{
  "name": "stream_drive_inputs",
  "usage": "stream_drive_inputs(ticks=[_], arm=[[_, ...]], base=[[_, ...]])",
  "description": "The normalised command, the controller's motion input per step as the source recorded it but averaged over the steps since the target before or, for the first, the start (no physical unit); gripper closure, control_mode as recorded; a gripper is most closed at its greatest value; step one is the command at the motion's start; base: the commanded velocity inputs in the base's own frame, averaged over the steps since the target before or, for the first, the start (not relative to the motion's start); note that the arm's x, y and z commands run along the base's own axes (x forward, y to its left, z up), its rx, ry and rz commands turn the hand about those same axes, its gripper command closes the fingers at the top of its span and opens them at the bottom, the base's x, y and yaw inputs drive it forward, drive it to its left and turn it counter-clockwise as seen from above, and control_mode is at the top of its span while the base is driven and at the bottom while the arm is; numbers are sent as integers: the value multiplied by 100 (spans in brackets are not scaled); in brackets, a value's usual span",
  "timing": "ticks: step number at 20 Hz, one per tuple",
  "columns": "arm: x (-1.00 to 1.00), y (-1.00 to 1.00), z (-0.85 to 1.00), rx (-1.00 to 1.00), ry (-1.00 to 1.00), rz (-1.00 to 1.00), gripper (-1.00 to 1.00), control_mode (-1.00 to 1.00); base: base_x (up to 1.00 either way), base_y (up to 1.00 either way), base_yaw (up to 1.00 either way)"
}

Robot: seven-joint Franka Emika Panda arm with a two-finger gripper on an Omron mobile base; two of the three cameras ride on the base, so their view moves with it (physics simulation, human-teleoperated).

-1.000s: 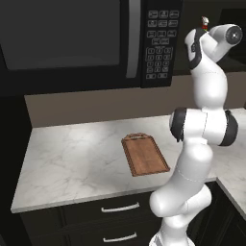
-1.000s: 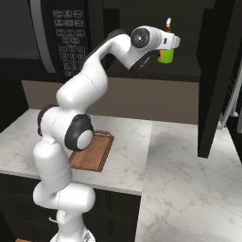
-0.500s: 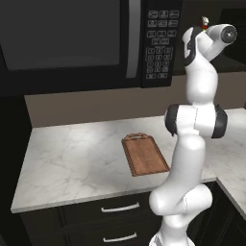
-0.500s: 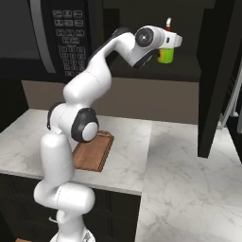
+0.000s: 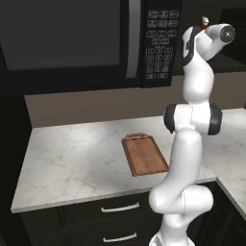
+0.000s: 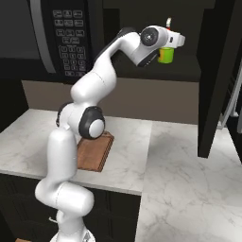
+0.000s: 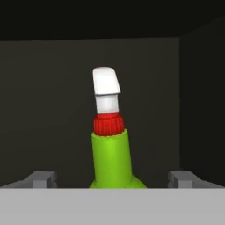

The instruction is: Grab the spray bottle from the cabinet, then place it next to the cutting board for sanitizing. Then grab the dish brush from the countertop next to the sink and place it next to the cutting board.

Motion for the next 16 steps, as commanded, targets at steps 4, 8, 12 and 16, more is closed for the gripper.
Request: stream_drive_inputs(ticks=[4,8,12,16], arm=[[20,0,0,0,0,0,-100,-100],[26,0,0,0,0,0,-100,-100],[18,-7,0,1,0,0,-100,-100],[13,-12,0,3,0,0,100,-100]], base=[[0,0,0],[0,0,0],[0,0,0],[0,0,0]])
